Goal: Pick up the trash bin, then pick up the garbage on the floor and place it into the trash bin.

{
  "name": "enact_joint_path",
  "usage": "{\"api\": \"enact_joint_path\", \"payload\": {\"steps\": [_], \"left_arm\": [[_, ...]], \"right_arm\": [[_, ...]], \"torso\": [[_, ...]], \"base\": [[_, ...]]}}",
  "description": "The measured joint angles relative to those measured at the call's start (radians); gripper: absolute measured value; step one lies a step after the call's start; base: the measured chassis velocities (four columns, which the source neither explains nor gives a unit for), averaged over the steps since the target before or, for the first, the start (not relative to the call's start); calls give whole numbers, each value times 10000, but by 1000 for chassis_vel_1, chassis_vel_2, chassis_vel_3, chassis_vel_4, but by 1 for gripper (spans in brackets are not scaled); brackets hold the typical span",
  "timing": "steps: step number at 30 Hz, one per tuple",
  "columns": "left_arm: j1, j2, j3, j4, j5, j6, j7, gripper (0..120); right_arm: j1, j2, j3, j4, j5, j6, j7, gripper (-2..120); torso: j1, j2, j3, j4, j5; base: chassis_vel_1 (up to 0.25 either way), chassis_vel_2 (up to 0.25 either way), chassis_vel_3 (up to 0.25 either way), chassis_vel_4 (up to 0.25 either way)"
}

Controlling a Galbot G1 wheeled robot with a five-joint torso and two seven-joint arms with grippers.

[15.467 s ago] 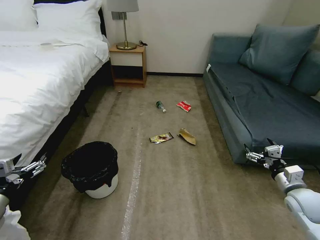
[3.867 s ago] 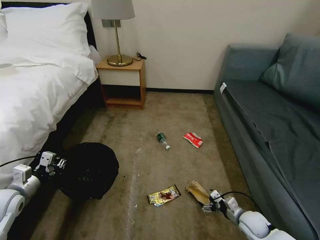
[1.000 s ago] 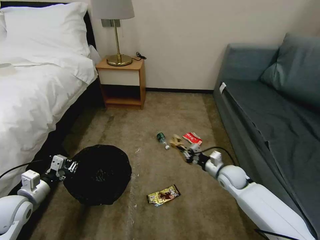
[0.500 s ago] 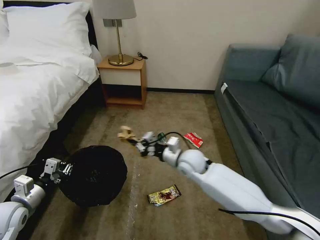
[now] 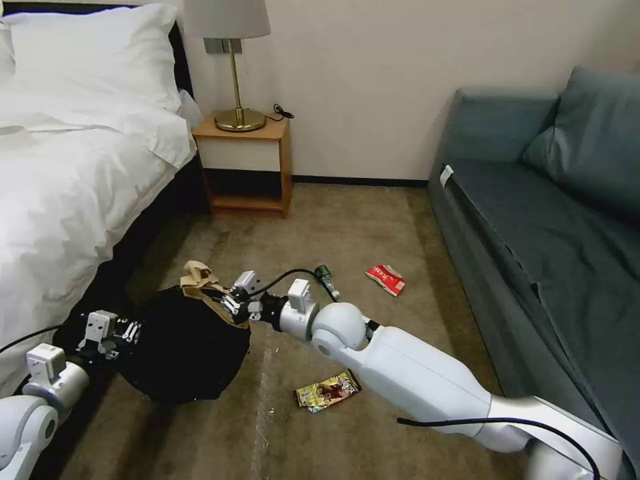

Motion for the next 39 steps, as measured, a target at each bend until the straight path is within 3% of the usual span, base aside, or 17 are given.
{"api": "enact_joint_path", "payload": {"steps": [9, 22, 29, 30, 33, 35, 39], "left_arm": [[-632, 27, 555, 434, -233, -49, -132, 4], [-1428, -308, 1319, 919, -282, -48, -218, 4], [-1528, -345, 1351, 1129, -240, -65, -178, 4], [-1530, -340, 1338, 1153, -241, -72, -152, 4], [-1530, -323, 1312, 1169, -241, -85, -127, 4], [-1521, -309, 1272, 1193, -241, -106, -99, 4], [-1464, -284, 1190, 1195, -241, -131, -65, 4]], "right_arm": [[-228, 191, -228, -164, -222, 139, 212, 2], [-329, 465, -234, -782, -591, 399, 357, 51], [-343, 499, -233, -843, -628, 424, 353, 73], [-344, 463, -233, -844, -634, 427, 351, 82], [-342, 418, -226, -847, -638, 433, 349, 86], [-317, 316, -122, -851, -635, 436, 363, 98], [-288, 42, 170, -838, -602, 339, 401, 100]], "torso": [[0, 0, 0, -1, 1], [0, 0, 0, -1, 2], [0, 0, 0, 2, 1], [0, 0, 0, 2, 1], [0, 0, 0, 1, 1], [0, 0, 0, 0, 1], [0, 0, 0, 2, 2]], "base": [[0, 0, 0, 0], [0, 0, 0, 0], [0, 0, 0, 0], [0, 0, 0, 0], [0, 0, 0, 0], [0, 0, 0, 0], [0, 0, 0, 0]]}}
